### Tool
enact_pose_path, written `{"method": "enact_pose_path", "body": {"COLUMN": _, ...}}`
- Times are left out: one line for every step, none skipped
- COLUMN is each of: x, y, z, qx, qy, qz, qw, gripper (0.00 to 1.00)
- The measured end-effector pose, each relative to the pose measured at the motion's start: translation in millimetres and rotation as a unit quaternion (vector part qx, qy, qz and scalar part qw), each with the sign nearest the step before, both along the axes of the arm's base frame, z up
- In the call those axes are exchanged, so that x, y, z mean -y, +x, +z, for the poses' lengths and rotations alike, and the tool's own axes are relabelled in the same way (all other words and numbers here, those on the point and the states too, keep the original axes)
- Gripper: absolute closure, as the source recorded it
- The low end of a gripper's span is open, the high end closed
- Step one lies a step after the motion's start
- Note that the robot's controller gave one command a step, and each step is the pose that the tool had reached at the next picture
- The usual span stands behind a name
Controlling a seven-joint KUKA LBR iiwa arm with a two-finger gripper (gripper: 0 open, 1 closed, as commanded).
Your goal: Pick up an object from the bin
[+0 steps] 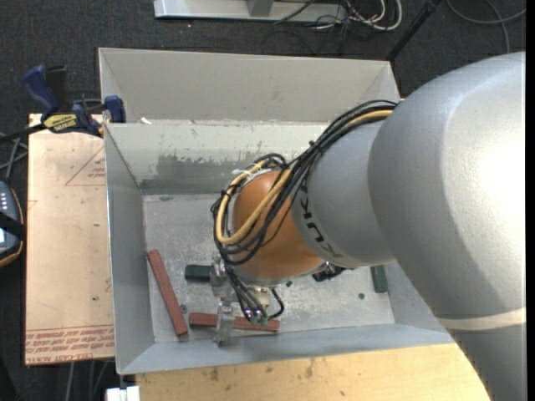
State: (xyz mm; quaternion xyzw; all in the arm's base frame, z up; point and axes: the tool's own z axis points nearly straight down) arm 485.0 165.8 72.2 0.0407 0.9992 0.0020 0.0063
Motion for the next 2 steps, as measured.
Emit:
{"method": "enact_pose_path", "body": {"x": -3.5, "y": -5.2, "z": -1.8, "qx": -0.0054, "qy": -0.002, "qz": 0.031, "qw": 0.9995, "gripper": 1.00}}
{"method": "enact_pose_path", "body": {"x": -4.0, "y": -5.4, "z": -1.8, "qx": -0.0052, "qy": -0.002, "qz": 0.035, "qw": 0.9994, "gripper": 1.00}}
